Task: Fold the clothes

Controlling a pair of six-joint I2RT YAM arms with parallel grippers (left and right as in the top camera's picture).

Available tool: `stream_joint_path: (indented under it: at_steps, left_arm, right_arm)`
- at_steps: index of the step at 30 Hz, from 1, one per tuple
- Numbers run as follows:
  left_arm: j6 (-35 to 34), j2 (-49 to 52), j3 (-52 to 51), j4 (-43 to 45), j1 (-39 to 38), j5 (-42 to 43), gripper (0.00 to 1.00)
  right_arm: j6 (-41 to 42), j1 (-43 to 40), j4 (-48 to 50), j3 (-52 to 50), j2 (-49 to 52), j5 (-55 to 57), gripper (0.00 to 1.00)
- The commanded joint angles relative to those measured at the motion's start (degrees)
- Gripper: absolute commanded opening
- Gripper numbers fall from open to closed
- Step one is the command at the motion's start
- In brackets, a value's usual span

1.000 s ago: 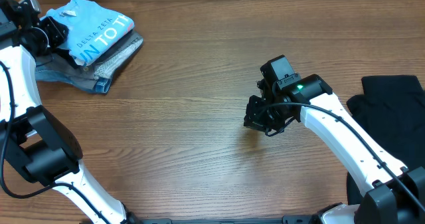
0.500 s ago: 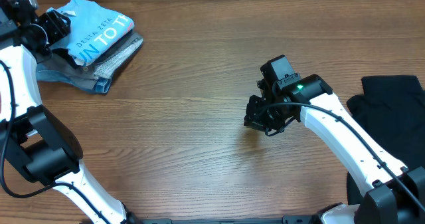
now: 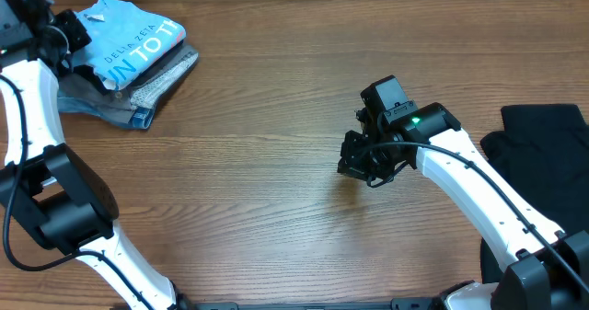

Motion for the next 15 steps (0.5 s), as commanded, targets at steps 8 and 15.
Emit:
stream_joint_path:
  at_steps: [8, 15]
  left_arm:
    - [1.18, -0.90, 2.03, 2.80, -0.42, 2.69, 0.14]
    - [3.48, -0.87, 2.05, -1.88, -0.11, -7.02, 0.90]
  right_arm:
    - [-0.22, 0.00, -0.11, 0.76, -0.37, 0.44, 0.08]
    - [-0.24, 0.00, -0.42, 0.76, -0.37, 0.46, 0.08]
